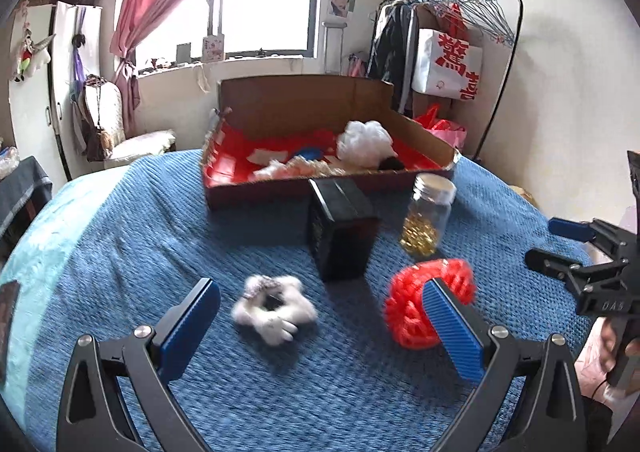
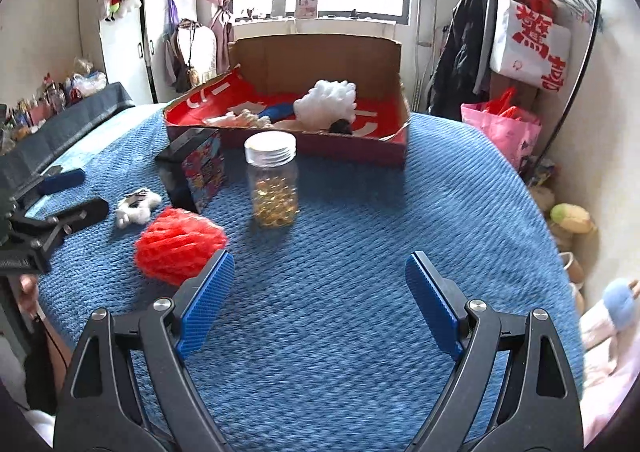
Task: Organize soft objects
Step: 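Withdraw both tools from the box toward the bunny ring and bath puff, then grasp the red mesh bath puff with the right tool while the left tool grasps the white bunny ring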
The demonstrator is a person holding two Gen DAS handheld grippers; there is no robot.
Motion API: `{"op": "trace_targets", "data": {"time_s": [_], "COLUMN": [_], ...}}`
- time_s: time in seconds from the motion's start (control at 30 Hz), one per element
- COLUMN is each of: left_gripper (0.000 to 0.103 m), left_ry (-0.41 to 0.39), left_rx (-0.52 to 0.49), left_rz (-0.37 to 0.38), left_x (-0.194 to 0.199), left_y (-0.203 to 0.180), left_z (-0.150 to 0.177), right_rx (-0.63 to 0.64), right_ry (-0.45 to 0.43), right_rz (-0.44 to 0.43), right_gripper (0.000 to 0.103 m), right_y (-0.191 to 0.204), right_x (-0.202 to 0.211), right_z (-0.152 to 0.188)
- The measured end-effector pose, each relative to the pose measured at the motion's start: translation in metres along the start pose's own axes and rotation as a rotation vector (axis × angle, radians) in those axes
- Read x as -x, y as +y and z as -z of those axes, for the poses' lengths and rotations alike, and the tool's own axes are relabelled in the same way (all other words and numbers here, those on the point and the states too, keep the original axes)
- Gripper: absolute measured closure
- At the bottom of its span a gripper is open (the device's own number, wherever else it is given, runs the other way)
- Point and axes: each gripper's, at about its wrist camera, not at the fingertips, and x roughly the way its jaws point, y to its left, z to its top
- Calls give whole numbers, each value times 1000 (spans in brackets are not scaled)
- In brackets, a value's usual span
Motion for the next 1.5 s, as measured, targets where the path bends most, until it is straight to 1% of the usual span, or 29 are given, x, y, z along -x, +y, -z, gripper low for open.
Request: {"op": "trace_targets", "data": {"time_s": [0.1,0.17,0.27,0.47,0.67,1.03,1.2,1.3,1.4,1.47,1.5], "left_gripper": [0,0,0,0,0,0,0,0,0,2,5], "left_ry": [1,3,30,65,79,87,82,87,122,150,163], "left_rx": [-7,10,40,60,66,71,68,60,49,42,41], "left_rz": [-4,-1,23,28,23,12,8,-7,-23,-32,-28], "left_x": [-4,-6,-12,-21,-23,-24,-19,-20,-30,-39,-44], "left_y": [-6,-8,-8,-7,-6,-1,9,20,32,39,42], "left_z": [6,10,16,23,27,28,22,19,15,14,14], "right_rx": [-10,-23,-47,-90,-88,-95,-113,-114,-103,-96,-92], "right_ry": [-6,-2,13,30,47,68,65,68,78,89,95], "right_rz": [6,-4,-16,-27,-9,-17,-83,-152,-213,-245,-255], "right_gripper": [15,15,15,15,14,15,14,14,14,14,14], "right_y": [5,7,5,1,0,-1,3,11,23,31,34], "right_x": [-5,-8,-13,-22,-28,-34,-36,-38,-45,-49,-52], "right_z": [6,9,14,22,26,27,19,12,6,3,2]}}
